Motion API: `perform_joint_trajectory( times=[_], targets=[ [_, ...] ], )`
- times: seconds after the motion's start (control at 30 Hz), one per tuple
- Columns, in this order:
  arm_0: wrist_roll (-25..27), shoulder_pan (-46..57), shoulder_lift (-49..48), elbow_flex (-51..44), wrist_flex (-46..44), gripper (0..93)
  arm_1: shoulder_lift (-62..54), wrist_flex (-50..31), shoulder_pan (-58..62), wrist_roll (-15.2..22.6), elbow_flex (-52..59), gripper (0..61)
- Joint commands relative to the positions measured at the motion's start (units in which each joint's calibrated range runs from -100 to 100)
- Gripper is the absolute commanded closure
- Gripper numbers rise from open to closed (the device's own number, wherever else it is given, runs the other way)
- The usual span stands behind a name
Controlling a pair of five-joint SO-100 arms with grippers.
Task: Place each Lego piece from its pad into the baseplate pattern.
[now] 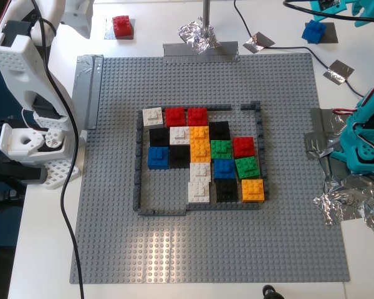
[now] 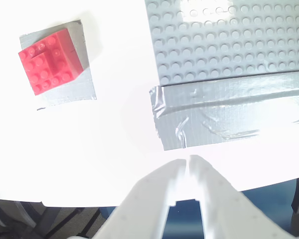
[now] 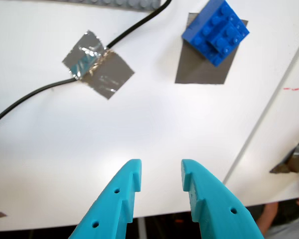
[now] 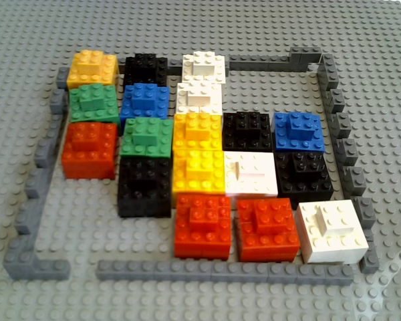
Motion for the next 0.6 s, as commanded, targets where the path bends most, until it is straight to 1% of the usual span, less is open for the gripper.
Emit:
perform_joint_trajectory(
  times=[0.0,0.33,0.57],
  targets=[
    [0.31,-3.85,-0.12,-0.12,0.41,83.3,-8.15,-1.54,9.77,4.20,3.38,61.2],
    [0.31,-3.78,-0.21,-0.12,0.41,83.3,-9.70,-2.20,9.77,4.15,4.38,61.2],
    [0.31,-3.78,-0.21,-0.12,0.41,83.3,-9.70,-3.74,10.06,5.08,4.47,61.2]
  ],
)
